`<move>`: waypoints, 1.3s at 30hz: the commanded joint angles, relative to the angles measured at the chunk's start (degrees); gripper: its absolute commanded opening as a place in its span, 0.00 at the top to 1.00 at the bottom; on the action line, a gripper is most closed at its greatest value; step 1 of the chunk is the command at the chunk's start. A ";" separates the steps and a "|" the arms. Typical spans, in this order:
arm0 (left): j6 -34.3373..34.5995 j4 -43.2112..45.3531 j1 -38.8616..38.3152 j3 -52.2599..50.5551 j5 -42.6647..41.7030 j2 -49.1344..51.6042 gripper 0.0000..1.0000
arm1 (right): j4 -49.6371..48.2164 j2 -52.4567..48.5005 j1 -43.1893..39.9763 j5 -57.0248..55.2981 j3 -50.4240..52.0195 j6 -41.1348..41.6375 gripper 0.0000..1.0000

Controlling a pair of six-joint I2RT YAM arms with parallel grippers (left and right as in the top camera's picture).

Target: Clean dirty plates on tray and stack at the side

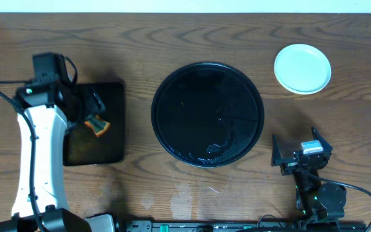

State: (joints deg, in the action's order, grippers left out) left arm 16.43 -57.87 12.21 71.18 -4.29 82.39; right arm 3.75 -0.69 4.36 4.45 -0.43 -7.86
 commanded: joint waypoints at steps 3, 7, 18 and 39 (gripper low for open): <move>-3.48 12.96 -1.18 -13.88 0.87 -8.04 0.18 | 0.24 0.42 0.46 -0.35 0.11 -0.57 0.01; -3.93 27.10 -2.01 -26.03 0.55 -14.08 0.18 | 0.24 0.42 0.46 -0.35 0.11 -0.57 0.01; -4.00 59.56 -8.24 -54.88 0.94 -34.25 0.18 | 0.24 0.42 0.46 -0.35 0.11 -0.57 0.01; -4.20 60.24 -11.54 -70.95 2.86 -66.82 0.18 | 0.24 0.39 0.46 -0.35 0.11 -0.57 0.01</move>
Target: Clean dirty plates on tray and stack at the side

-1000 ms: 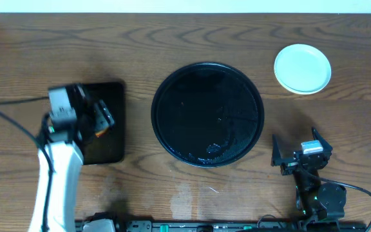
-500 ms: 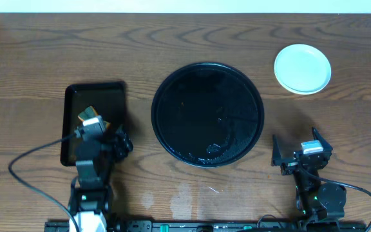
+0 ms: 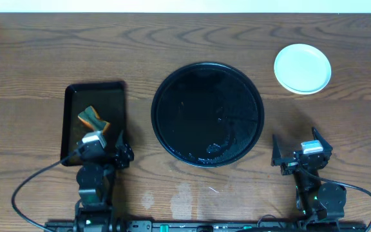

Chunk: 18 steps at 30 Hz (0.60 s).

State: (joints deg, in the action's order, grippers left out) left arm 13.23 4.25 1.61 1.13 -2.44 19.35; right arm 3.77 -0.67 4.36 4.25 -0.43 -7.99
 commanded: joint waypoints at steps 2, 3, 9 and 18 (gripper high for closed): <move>-1.18 -3.85 -1.07 -0.90 1.46 -6.23 0.18 | 0.22 0.39 0.46 -0.15 0.11 -0.44 0.01; -1.18 -5.14 -1.05 -0.90 1.62 -7.54 0.18 | 0.22 0.39 0.46 -0.15 0.11 -0.44 0.01; -2.40 -8.48 -1.11 -0.90 2.01 -15.10 0.18 | 0.22 0.37 0.46 -0.15 0.11 -0.44 0.01; -3.15 -8.44 -1.77 -0.90 1.84 -19.26 0.18 | 0.22 0.39 0.46 -0.15 0.11 -0.44 0.01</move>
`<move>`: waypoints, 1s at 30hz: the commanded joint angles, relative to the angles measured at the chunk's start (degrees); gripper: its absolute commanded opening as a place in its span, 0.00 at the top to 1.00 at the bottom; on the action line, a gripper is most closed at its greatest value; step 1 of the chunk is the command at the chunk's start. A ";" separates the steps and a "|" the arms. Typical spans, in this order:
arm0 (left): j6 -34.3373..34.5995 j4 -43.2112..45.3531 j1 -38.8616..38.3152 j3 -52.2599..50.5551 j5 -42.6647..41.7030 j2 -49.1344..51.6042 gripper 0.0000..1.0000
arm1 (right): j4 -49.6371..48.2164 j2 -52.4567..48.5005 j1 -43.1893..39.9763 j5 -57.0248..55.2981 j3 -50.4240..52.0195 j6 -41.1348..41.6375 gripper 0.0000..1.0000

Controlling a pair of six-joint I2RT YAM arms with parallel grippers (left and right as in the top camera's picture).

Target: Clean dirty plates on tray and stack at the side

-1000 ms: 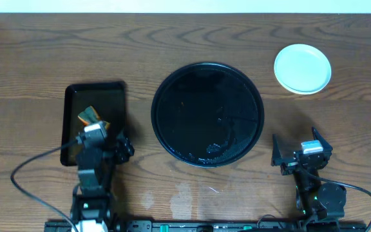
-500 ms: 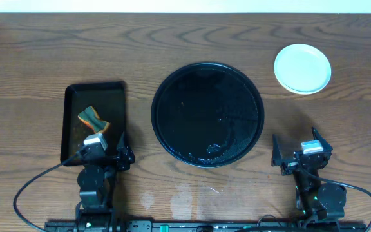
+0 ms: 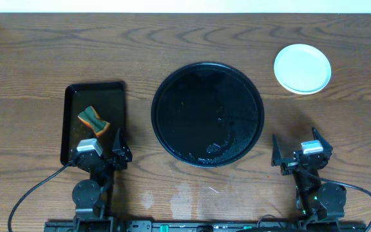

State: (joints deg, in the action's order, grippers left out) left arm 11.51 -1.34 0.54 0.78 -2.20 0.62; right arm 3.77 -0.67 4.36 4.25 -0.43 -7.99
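Observation:
One white plate stack [image 3: 303, 68] sits at the far right of the table; I cannot tell how many plates it holds. In the middle lies a large round black tray [image 3: 172, 116] with no plate on it and wet smears near its front. An orange-and-green sponge [image 3: 93, 120] lies on a small black rectangular tray [image 3: 73, 145] at the left. My left gripper [image 3: 99, 148] is drawn back at that tray's front edge, open and holding nothing. At the front right my right gripper [image 3: 297, 148] is also open and holding nothing.
Cables run from both arm bases [image 3: 87, 193] along the table's front edge. The wooden table [image 3: 172, 38] shows bare between the trays and behind them.
My left arm has drawn a little further back toward the front edge, and its gripper now covers less of the small tray. The sponge, plates and right arm have not moved.
First my left arm reached out over the small tray with its gripper at the sponge. Later it was folded back at the front, with the sponge lying free on the tray. Now it has drawn slightly further back. The right arm stayed parked throughout.

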 commanded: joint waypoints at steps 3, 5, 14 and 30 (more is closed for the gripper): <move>-1.44 -2.86 -0.85 -0.55 1.57 -0.52 0.18 | 0.22 0.39 0.46 -0.15 0.11 -0.44 0.01; -2.45 -2.89 -0.85 -0.55 1.55 -0.52 0.18 | 0.22 0.37 0.46 -0.15 0.11 -0.44 0.01; -4.39 -2.75 -0.90 -0.55 1.40 -0.39 0.18 | 0.22 0.39 0.46 -0.15 0.11 -0.44 0.01; -4.39 -2.73 -0.90 -0.55 1.40 -0.39 0.18 | 0.22 0.39 0.46 -0.15 0.11 -0.44 0.01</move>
